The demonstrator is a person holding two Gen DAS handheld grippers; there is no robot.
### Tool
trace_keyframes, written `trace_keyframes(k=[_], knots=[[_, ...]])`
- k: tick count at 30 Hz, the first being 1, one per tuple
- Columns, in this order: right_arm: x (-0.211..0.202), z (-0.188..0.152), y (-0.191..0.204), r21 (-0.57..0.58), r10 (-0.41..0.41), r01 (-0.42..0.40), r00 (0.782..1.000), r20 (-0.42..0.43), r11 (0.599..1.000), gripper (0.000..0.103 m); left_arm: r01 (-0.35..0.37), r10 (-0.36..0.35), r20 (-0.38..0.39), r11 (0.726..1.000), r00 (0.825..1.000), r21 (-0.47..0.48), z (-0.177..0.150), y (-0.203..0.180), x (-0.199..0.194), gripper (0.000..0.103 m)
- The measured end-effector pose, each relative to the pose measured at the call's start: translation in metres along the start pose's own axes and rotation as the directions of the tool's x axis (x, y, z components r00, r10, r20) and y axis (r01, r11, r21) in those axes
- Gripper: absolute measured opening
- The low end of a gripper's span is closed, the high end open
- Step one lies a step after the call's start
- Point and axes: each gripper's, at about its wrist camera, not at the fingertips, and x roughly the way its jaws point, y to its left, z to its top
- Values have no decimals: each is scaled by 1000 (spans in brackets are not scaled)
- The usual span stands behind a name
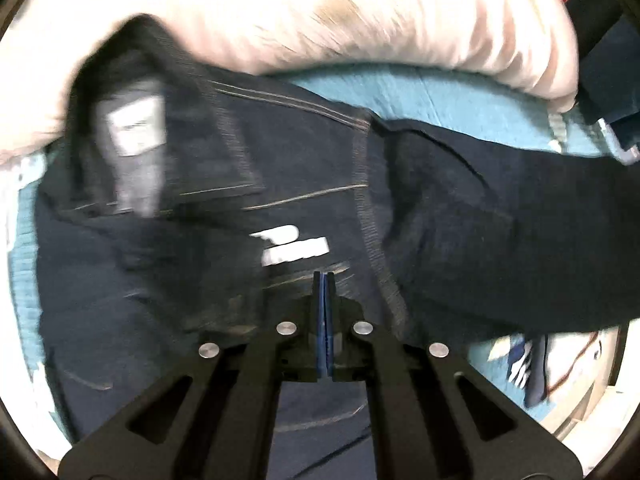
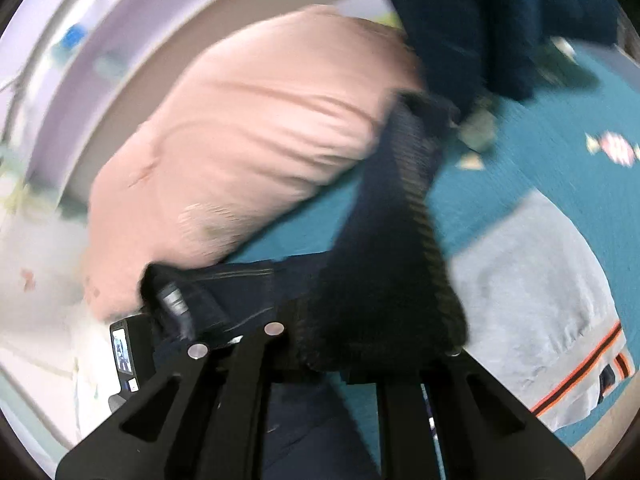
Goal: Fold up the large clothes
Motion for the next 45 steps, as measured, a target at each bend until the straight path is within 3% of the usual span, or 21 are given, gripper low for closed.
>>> trace_keyframes(k=[2, 6, 9, 14, 19, 22, 27, 29, 32, 33, 35, 37, 38, 40, 41, 43, 45], knots=[[-2, -5, 32, -49, 23, -24, 1000, -9, 999, 8, -1, 2, 36, 1000, 999, -12, -12, 19, -21, 3], [5, -20, 107, -163, 84, -92, 995, -55, 982, 8, -75, 82, 126, 995, 989, -61, -39, 71, -63, 3], [23, -41, 164, -232, 124, -149, 985, -118, 961, 8, -64, 80, 140, 992, 987, -112, -53, 114, -84, 3], [82, -92, 244, -320, 93, -168, 967, -236, 932, 8, -48, 76, 137, 979, 988, -196, -81, 181, -102, 3], [157, -143, 272, -378, -18, -111, 947, -321, 919, 9, -50, 86, 121, 960, 989, -274, -114, 248, -100, 3], [203, -167, 263, -295, -39, -82, 922, -385, 952, 12, -72, 98, 67, 945, 993, -318, -132, 281, -85, 3], [236, -204, 268, -370, -150, 3, 917, -371, 929, 19, -59, 78, 37, 930, 996, -364, -155, 320, -68, 3], [243, -210, 271, -369, -170, 27, 917, -361, 929, 27, -35, 52, 35, 922, 998, -385, -159, 329, -63, 3], [245, -211, 272, -309, -116, -9, 916, -384, 951, 54, -20, 37, 34, 919, 999, -393, -162, 334, -57, 3], [243, -213, 275, -282, -82, -39, 911, -405, 959, 64, -16, 32, 34, 920, 999, -392, -162, 334, -55, 3], [243, -215, 278, -208, -7, -97, 893, -450, 973, 69, -8, 22, 31, 920, 999, -393, -161, 332, -51, 3], [245, -219, 282, -198, 11, -120, 879, -477, 973, 72, 0, 11, 26, 919, 1000, -395, -161, 329, -47, 4], [249, -223, 282, -147, 68, -170, 847, -528, 974, 72, 7, 4, 26, 919, 1000, -394, -161, 327, -46, 4], [257, -236, 287, 20, 228, -275, 755, -615, 961, 72, 11, 0, 27, 921, 1000, -389, -161, 323, -47, 4], [256, -241, 290, 43, 251, -288, 740, -624, 957, 72, 9, 1, 26, 922, 1000, -386, -161, 320, -47, 4], [249, -243, 298, -20, 214, -287, 759, -615, 958, 72, 0, 10, 23, 926, 1000, -378, -161, 317, -49, 4], [244, -246, 301, -52, 205, -299, 761, -616, 953, 72, -6, 19, 29, 928, 999, -373, -161, 313, -55, 4]])
